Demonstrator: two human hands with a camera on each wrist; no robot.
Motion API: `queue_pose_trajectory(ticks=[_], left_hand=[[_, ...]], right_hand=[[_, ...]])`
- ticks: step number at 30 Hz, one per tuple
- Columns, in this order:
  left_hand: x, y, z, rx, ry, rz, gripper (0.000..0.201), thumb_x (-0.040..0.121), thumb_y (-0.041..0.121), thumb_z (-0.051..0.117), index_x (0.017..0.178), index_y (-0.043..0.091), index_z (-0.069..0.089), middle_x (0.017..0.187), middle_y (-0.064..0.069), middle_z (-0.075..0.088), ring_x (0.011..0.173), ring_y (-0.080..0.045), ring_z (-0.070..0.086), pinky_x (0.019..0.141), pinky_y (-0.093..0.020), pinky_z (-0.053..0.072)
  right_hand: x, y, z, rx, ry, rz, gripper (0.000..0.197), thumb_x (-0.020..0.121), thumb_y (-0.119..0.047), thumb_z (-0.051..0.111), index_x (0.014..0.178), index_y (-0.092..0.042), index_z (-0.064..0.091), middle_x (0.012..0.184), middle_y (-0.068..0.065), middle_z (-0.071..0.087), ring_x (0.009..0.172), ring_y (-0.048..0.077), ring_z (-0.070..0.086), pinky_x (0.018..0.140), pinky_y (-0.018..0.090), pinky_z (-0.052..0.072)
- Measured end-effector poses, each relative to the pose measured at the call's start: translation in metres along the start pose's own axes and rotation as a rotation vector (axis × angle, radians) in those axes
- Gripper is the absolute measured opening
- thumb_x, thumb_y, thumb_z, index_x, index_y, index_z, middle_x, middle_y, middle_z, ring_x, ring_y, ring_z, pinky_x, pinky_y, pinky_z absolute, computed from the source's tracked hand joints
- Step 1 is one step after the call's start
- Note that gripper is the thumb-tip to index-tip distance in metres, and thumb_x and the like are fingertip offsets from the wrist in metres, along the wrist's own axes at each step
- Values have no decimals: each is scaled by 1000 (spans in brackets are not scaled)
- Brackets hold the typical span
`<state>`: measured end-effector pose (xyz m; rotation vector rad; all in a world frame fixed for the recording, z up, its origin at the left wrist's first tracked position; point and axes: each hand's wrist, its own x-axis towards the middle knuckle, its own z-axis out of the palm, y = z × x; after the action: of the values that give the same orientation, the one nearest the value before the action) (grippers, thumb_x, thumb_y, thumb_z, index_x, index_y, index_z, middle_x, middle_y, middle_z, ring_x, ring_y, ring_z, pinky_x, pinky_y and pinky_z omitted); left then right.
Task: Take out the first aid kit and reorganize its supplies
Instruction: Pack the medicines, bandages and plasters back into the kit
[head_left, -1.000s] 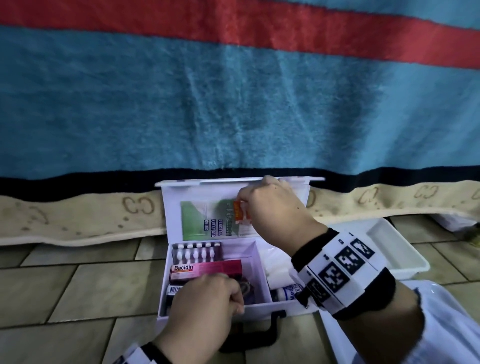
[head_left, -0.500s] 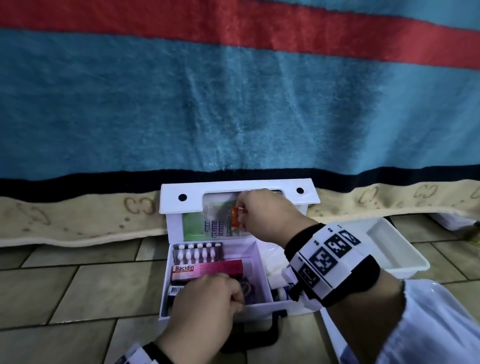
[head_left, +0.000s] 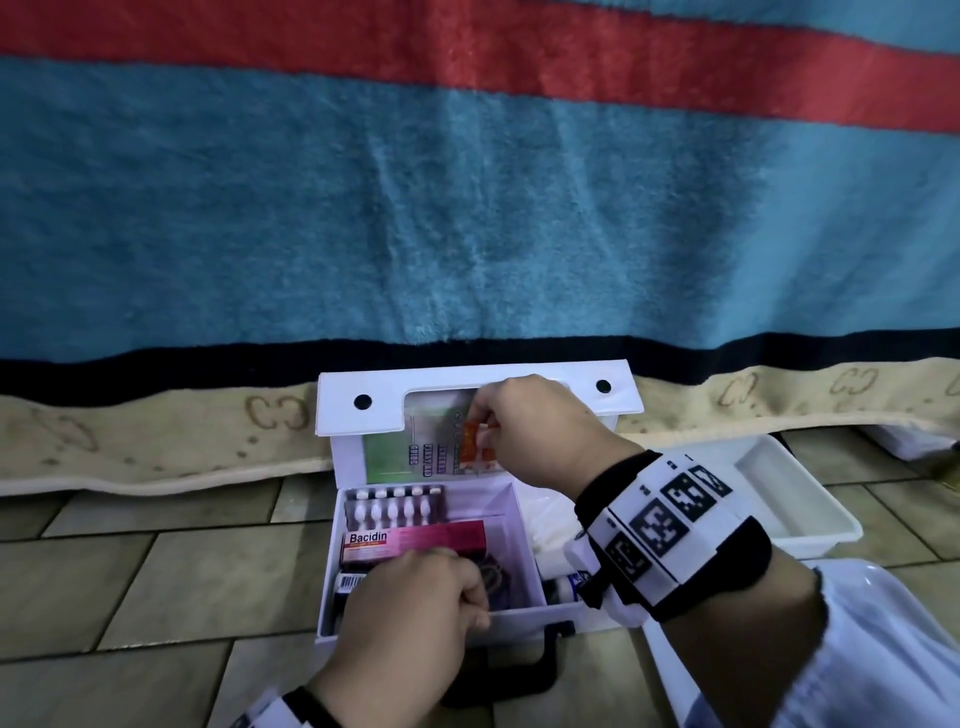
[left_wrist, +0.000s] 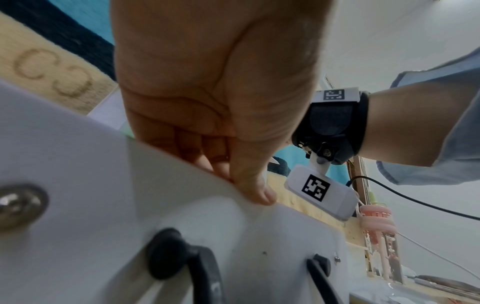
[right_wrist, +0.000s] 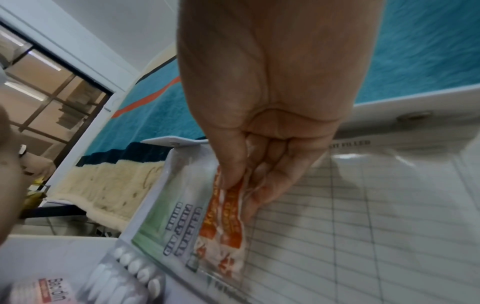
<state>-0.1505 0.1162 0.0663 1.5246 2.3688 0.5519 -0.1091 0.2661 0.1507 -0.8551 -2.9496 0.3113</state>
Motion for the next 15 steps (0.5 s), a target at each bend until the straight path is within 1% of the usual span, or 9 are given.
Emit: queue_pose_trajectory(ticks=[2, 4, 6, 9, 12, 15], left_hand=[[0, 0, 0, 2, -3, 0, 15, 82, 39, 61, 94, 31, 65, 99, 16, 61, 97, -6, 56, 81, -23, 44], [0, 0, 0, 2, -1, -1, 15, 82, 39, 61, 94, 32, 65, 99, 16, 61, 97, -6, 57, 81, -24, 45], [0, 0, 0, 3, 3, -7, 15, 82, 39, 60, 94, 32, 64, 100, 16, 61, 97, -7, 57, 82, -25, 45], [0, 1, 0, 21, 6, -4, 16, 83, 38, 59, 98, 33, 64, 103, 15, 61, 100, -7, 57, 84, -26, 46], [-1, 1, 1, 35, 9, -9, 18, 84, 37, 58, 100, 34, 63, 106, 15, 61, 101, -8, 56, 83, -26, 46], [-1, 1, 1, 25, 6, -11, 17, 84, 39, 59, 100, 34, 63, 105, 15, 61, 102, -9, 56, 84, -25, 45]], right_hand=[[0, -1, 1, -21, 8, 3, 23, 88, -15, 55, 107, -24, 65, 103, 2, 69, 99, 24, 61, 81, 31, 49], [0, -3, 2, -25, 20, 7, 25, 87, -12, 55, 104, -26, 67, 101, 1, 70, 99, 24, 62, 77, 29, 46], [-1, -4, 4, -10, 39, 19, 26, 86, -10, 55, 101, -27, 69, 98, 1, 71, 96, 24, 63, 75, 28, 46], [-2, -6, 6, 38, 48, 39, 26, 86, -7, 54, 96, -22, 72, 95, 5, 70, 92, 25, 64, 76, 28, 50], [-3, -8, 6, 13, 64, 17, 26, 86, -4, 52, 97, -15, 72, 98, 9, 68, 92, 26, 63, 79, 31, 54], [-4, -8, 5, 6, 78, 18, 26, 86, -4, 52, 101, -16, 70, 97, 8, 69, 92, 26, 64, 76, 30, 54]])
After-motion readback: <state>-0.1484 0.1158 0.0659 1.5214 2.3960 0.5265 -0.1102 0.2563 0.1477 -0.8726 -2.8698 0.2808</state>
